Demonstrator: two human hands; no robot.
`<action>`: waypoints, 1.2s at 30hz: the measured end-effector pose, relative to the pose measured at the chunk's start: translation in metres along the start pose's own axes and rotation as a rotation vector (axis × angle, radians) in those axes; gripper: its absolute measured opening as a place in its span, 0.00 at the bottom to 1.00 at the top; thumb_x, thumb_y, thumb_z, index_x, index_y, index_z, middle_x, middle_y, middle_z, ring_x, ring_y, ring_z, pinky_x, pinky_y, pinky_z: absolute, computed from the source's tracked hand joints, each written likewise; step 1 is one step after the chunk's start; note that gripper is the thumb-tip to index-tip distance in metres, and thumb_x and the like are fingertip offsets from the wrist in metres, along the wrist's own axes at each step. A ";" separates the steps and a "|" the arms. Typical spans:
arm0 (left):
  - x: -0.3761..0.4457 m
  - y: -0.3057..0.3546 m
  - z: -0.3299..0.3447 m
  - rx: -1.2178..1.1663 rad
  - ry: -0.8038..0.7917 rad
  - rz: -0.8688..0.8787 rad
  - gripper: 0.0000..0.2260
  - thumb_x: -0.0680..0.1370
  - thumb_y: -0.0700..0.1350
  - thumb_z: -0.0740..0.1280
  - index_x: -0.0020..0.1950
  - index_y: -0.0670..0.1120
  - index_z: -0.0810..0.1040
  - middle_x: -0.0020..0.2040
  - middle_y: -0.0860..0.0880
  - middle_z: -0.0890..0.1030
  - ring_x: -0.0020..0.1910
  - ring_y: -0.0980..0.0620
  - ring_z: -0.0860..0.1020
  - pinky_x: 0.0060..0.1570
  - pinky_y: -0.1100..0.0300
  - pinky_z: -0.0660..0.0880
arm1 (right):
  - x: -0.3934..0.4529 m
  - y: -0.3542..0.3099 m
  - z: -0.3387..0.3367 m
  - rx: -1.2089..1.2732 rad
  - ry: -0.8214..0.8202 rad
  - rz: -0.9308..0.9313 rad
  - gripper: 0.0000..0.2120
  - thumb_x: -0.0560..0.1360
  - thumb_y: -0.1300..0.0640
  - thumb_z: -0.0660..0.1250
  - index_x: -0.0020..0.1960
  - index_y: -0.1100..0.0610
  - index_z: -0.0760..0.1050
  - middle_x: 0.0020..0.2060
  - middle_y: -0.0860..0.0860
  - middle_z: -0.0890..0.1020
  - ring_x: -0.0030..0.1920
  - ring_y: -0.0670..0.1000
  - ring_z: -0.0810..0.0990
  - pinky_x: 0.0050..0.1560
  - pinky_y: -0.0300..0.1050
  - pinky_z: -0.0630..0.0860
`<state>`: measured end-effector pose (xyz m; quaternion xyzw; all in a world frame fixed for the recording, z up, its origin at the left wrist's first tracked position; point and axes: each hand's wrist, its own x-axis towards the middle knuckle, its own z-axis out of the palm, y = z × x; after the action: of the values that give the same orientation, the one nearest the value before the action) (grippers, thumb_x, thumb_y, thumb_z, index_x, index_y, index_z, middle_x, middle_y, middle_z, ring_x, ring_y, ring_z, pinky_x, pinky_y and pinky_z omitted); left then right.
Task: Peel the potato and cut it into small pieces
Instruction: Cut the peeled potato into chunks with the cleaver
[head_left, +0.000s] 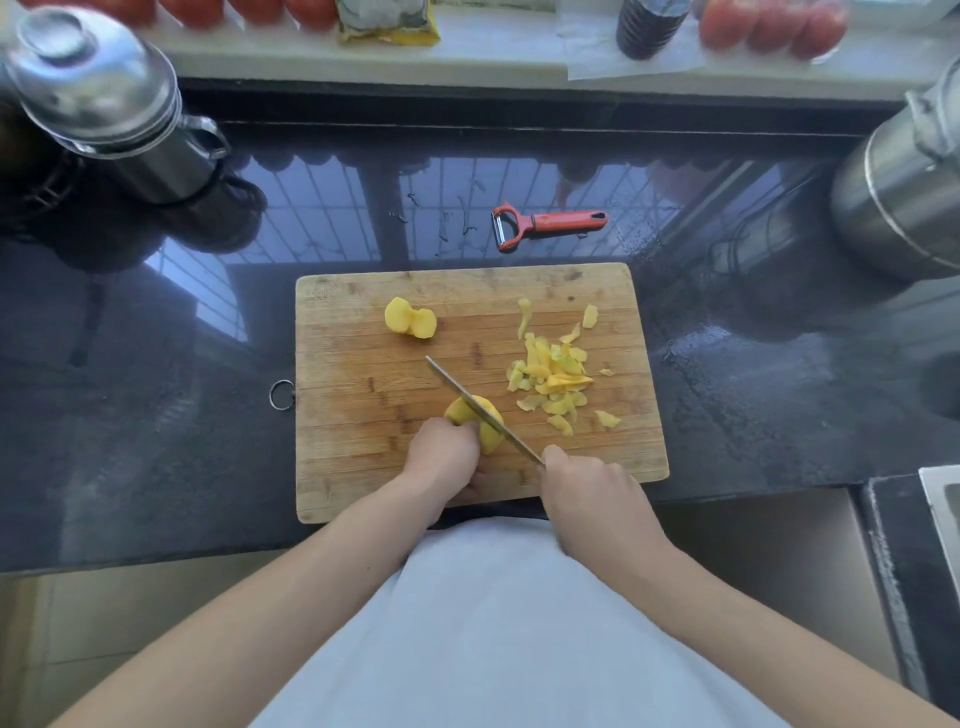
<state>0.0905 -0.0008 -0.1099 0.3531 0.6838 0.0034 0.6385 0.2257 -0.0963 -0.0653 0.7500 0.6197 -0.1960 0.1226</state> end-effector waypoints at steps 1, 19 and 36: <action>-0.001 0.001 0.000 -0.003 -0.001 -0.005 0.12 0.83 0.46 0.62 0.54 0.40 0.81 0.49 0.39 0.86 0.38 0.43 0.83 0.46 0.43 0.86 | -0.002 -0.003 0.000 -0.031 0.007 -0.025 0.16 0.73 0.64 0.68 0.42 0.54 0.60 0.28 0.50 0.70 0.27 0.59 0.71 0.24 0.45 0.53; -0.002 0.003 0.002 0.005 0.016 -0.032 0.12 0.82 0.47 0.62 0.58 0.41 0.80 0.50 0.40 0.86 0.44 0.41 0.86 0.46 0.41 0.86 | 0.006 0.012 -0.003 0.023 -0.068 -0.066 0.07 0.82 0.60 0.55 0.46 0.54 0.63 0.32 0.51 0.70 0.36 0.61 0.70 0.31 0.49 0.62; 0.002 0.007 0.000 0.002 -0.026 -0.077 0.13 0.87 0.49 0.59 0.58 0.40 0.76 0.50 0.41 0.84 0.44 0.42 0.84 0.51 0.43 0.85 | 0.021 0.020 -0.015 0.185 -0.122 -0.053 0.13 0.85 0.49 0.56 0.50 0.56 0.72 0.41 0.56 0.81 0.42 0.63 0.79 0.38 0.53 0.74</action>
<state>0.0940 0.0055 -0.1079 0.3272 0.6884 -0.0264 0.6468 0.2508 -0.0760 -0.0625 0.7282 0.6099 -0.3007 0.0851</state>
